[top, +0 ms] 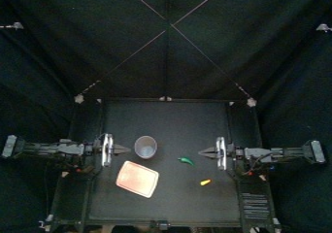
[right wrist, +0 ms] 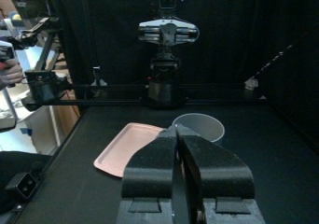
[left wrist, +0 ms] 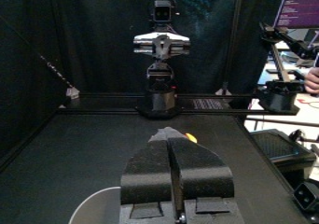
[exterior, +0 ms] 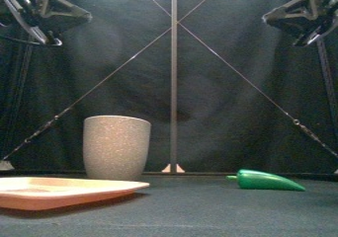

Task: Pick the shrimp then place it in the grey bowl
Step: Pick the shrimp

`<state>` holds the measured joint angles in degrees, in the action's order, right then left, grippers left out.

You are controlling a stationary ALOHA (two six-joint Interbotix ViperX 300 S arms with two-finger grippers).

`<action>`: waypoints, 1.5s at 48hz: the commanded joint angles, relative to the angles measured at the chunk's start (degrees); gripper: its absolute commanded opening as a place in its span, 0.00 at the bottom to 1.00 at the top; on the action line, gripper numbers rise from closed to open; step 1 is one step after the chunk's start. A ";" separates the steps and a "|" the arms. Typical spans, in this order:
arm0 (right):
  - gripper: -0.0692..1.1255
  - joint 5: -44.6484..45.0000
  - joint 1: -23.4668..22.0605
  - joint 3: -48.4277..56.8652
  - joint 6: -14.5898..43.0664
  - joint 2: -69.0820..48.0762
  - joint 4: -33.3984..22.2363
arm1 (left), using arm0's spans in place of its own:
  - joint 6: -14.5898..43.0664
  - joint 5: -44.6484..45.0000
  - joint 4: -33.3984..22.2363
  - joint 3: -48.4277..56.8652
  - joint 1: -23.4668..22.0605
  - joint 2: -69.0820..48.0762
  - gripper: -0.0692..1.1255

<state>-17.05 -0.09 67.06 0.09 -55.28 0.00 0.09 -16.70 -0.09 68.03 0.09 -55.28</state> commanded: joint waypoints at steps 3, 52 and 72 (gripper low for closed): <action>0.10 1.14 0.09 2.37 -0.70 1.93 -1.93 | -0.44 2.37 -3.60 0.79 0.09 0.79 0.07; 0.72 22.50 11.25 -2.46 2.37 12.39 7.91 | -0.09 0.18 -5.19 0.09 2.29 0.79 0.08; 0.73 35.16 12.22 -2.64 2.20 17.40 12.74 | -0.09 -0.97 -5.27 -0.18 3.52 0.88 0.08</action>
<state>13.18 11.78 65.83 2.37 -38.32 12.39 0.00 -16.88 -5.27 69.52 3.16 -54.67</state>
